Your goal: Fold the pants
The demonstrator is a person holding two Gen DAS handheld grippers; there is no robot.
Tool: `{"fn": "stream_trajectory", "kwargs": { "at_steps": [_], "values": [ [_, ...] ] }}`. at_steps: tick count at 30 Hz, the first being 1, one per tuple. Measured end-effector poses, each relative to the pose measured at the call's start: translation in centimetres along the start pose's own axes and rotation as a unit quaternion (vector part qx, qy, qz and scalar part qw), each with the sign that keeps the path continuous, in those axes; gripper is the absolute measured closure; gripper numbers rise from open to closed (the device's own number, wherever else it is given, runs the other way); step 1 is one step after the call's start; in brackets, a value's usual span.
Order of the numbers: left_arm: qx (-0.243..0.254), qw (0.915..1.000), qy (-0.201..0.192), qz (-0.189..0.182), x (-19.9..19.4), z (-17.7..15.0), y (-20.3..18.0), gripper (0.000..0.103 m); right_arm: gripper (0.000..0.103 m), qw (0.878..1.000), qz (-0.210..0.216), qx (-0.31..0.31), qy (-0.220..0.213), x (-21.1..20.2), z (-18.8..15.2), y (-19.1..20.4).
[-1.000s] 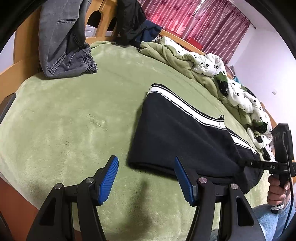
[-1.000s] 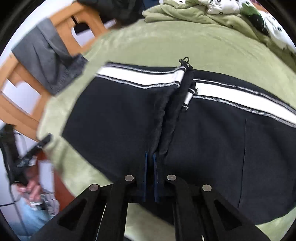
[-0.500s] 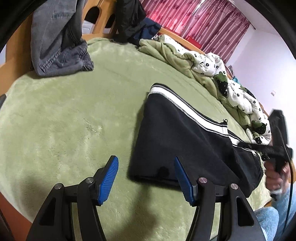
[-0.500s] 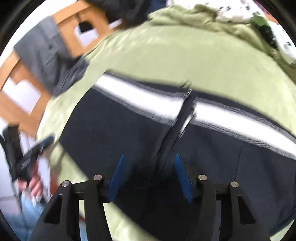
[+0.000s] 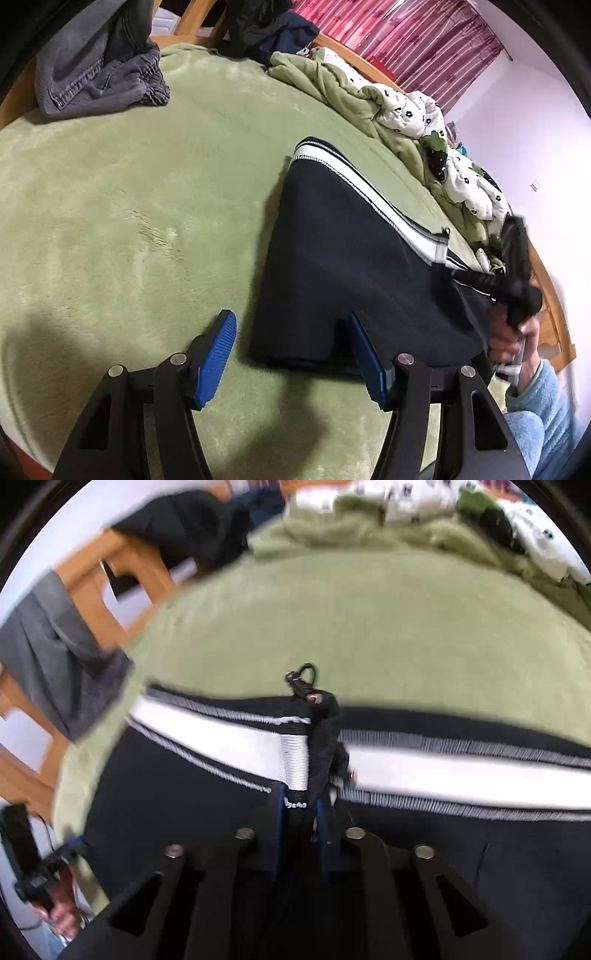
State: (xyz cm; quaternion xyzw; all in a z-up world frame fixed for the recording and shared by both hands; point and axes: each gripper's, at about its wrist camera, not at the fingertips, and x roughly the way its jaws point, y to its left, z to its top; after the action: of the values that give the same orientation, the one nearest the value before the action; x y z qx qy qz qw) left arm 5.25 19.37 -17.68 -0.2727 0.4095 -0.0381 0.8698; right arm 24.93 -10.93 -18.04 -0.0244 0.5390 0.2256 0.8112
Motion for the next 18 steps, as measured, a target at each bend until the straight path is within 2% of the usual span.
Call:
{"fn": "stream_trajectory", "kwargs": {
  "at_steps": [2, 5, 7, 11, 13, 15, 18],
  "values": [
    [0.001, 1.0, 0.001, 0.004, 0.2, -0.2, -0.1, 0.043, 0.075, 1.0, 0.0, -0.016, -0.001, -0.4, -0.5, 0.2],
    [-0.004, 1.0, -0.003, -0.005, 0.1, -0.4, 0.2, 0.043, 0.071, 0.999, -0.021, -0.034, -0.002, -3.2, -1.0, 0.8],
    [-0.019, 0.9997, -0.009, -0.014, 0.3, -0.6, 0.6, 0.043, 0.07, 0.999, -0.016, -0.029, -0.016, -5.1, -1.8, 0.9],
    [-0.043, 0.9987, -0.012, -0.027, 0.8, -0.3, 0.7, 0.045, 0.069, 0.997, -0.043, -0.005, -0.059, -9.6, -3.5, 0.4],
    [-0.052, 0.9981, -0.007, -0.03, 1.1, 0.0, 0.3, 0.049, 0.062, 0.996, -0.033, 0.03, -0.08, -11.8, -4.2, 0.1],
    [-0.048, 0.9988, -0.01, -0.006, 1.2, 0.2, -0.3, 0.062, 0.059, 0.993, -0.021, 0.059, -0.102, -13.8, -5.4, -1.0],
    [-0.022, 0.9996, -0.012, 0.014, 0.7, 0.5, -1.9, 0.077, 0.059, 0.989, -0.054, 0.07, -0.114, -16.1, -7.1, -1.9]
  ]
}}
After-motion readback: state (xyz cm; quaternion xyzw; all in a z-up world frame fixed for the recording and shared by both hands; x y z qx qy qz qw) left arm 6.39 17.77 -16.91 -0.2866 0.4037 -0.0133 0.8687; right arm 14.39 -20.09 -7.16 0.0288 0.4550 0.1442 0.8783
